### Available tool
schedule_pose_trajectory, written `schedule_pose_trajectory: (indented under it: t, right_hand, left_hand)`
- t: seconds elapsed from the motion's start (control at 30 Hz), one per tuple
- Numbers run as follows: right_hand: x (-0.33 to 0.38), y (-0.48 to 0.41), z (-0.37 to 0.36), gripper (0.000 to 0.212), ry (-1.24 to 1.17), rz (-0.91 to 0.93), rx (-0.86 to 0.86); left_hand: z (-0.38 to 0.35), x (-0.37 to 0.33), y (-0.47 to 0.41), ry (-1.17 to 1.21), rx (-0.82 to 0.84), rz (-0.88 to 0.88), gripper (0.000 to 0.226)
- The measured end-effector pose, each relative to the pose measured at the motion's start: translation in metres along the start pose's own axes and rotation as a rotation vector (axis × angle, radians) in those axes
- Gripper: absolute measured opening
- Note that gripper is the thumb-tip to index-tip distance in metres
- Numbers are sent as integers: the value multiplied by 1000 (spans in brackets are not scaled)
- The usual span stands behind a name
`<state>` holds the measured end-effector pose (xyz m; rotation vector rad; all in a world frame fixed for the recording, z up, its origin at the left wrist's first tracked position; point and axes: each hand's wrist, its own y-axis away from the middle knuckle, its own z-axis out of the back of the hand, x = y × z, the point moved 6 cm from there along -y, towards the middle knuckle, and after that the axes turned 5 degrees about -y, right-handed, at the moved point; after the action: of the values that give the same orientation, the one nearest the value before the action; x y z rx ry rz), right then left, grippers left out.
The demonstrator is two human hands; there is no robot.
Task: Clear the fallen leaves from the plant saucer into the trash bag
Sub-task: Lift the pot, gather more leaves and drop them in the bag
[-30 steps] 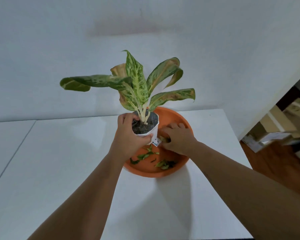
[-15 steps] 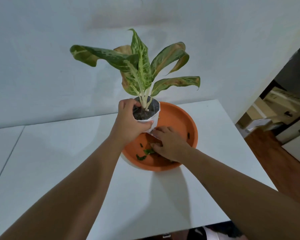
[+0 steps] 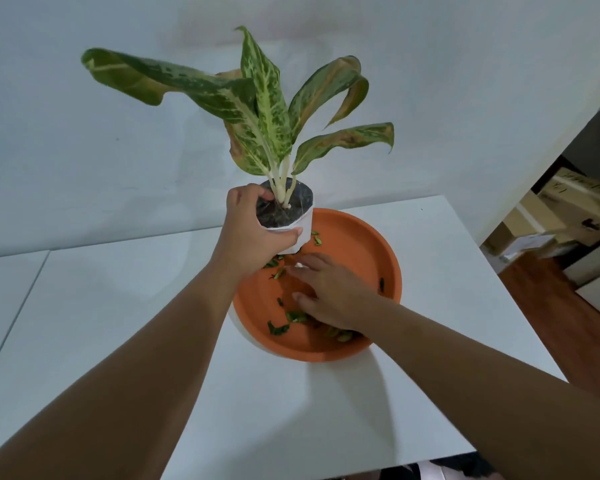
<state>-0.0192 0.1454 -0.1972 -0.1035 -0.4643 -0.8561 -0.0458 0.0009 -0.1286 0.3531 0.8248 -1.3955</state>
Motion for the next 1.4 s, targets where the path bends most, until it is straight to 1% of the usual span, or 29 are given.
schedule_pose_trajectory:
  t: [0.07, 0.17, 0.3, 0.37, 0.47, 0.53, 0.57, 0.67, 0.73, 0.8, 0.87, 0.93, 0.97, 1.03, 1.13, 1.2, 1.27, 1.3, 1.4]
  right_hand:
    - [12, -8, -10, 59, 5, 10, 33]
    - [25, -5, -16, 54, 32, 80, 106]
    - [23, 25, -5, 40, -105, 194, 138]
    - [5, 28, 2, 40, -111, 162, 103]
    - [-22, 18, 13, 50, 0, 33, -14]
    - [-28, 10, 14, 57, 34, -11, -57]
    - [-29, 7, 11, 59, 37, -23, -40]
    - [-22, 8, -4, 61, 77, -13, 136]
    - [-15, 21, -5, 59, 90, 66, 192]
    - [-10, 39, 2, 52, 42, 126, 240]
    - [-11, 52, 16, 43, -26, 136, 237]
    - [-23, 55, 31, 38, 10, 93, 166]
    - [-32, 54, 36, 41, 68, 47, 126]
    - [-46, 56, 38, 55, 225, -82, 98]
    - [-46, 64, 27, 73, 340, -196, 183]
    - [-37, 71, 18, 78, 310, -214, 260]
    - [-28, 79, 12, 81, 235, -199, 266]
    - [-21, 83, 9, 80, 196, -171, 258]
    - [-8, 89, 2, 66, 67, -112, 262]
  left_hand:
    - [1, 1, 2, 4, -8, 14, 65]
    - [2, 2, 5, 8, -13, 30, 64]
    - [-2, 0, 9, 19, -12, 38, 64]
    - [-5, -1, 12, 34, -15, 42, 64]
    - [-8, -2, 15, 47, -35, 44, 64]
    - [-10, -6, 13, 42, -48, 33, 65]
    - [-11, -8, 12, 38, -48, 26, 65]
    - [-8, -10, 9, 25, -61, 30, 64]
    - [-8, -12, 8, 19, -47, 22, 62]
    - [-10, -13, 10, 10, -28, 7, 62]
    - [-14, -15, 14, 15, -19, 1, 61]
    - [-20, -18, 20, 14, -16, -1, 61]
    - [-24, -19, 22, 11, -13, -5, 61]
    - [-32, -22, 30, 10, 5, -7, 62]
    - [-41, -26, 36, 26, 18, -19, 64]
    - [-47, -27, 38, 37, 30, -38, 65]
    - [-54, -27, 40, 42, 60, -47, 66]
    - [-57, -25, 41, 42, 69, -46, 66]
    - [-59, -21, 43, 54, 66, -38, 67]
